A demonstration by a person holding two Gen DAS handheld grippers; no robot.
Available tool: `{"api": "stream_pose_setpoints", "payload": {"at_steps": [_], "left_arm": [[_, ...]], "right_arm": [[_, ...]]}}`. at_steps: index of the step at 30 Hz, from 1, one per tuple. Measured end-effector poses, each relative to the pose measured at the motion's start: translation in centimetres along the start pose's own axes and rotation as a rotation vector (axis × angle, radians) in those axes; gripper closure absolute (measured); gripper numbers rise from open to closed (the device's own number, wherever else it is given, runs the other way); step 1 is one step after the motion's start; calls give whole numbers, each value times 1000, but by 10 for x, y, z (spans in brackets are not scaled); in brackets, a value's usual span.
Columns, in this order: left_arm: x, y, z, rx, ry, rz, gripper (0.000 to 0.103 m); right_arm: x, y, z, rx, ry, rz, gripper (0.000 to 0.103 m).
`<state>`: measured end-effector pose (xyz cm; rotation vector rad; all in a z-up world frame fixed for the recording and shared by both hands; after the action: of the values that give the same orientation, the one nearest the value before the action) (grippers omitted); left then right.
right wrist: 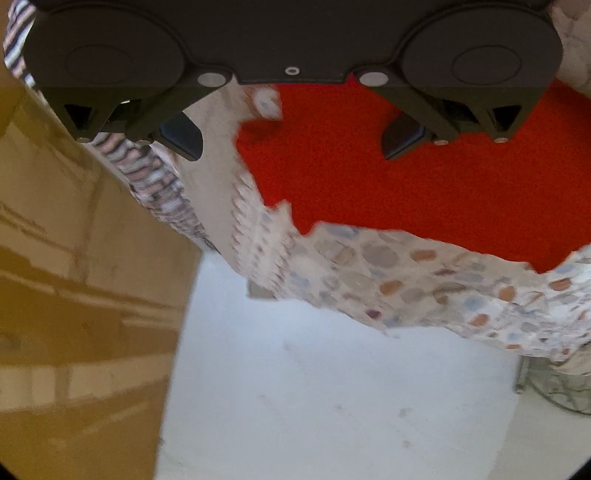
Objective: Fold small clothes
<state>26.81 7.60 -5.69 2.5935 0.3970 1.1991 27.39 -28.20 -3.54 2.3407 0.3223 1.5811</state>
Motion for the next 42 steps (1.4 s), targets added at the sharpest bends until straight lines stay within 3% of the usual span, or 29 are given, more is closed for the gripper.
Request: {"api": "stream_pose_setpoints", "payload": {"at_steps": [9,16,19,22,33,42], "left_arm": [[-17,-8,7,-13,-73,-170,1],[-21,-5,10,20,-79,-172,1],[-23,-6,12,32,-89,-178,1],[-25,-5,14,37,-101,-177,1],[-35,2,18,27,-129,-173,1],[-30,4,21,19,-120,-167,1]], "right_arm": [[21,-65,0,121,77,-48,0],[25,-98,6,190,75,-96,0],[17,-102,13,195,36,-119,0],[2,-103,19,230,-6,-60,0],[-12,-102,11,217,62,-15,0],[-13,-101,11,215,69,-12,0]]}}
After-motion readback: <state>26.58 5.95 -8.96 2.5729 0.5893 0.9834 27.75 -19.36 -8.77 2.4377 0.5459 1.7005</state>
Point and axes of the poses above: each gripper's, at about its wrist camera, not at the fingertips, and z roughly the way its jaws point, y to its right, x to its top, the point moved 8 cm from there along z, roughly the way its jaws point, and after that the axes turned 7 degrees about -z, right-handed, at the moved point
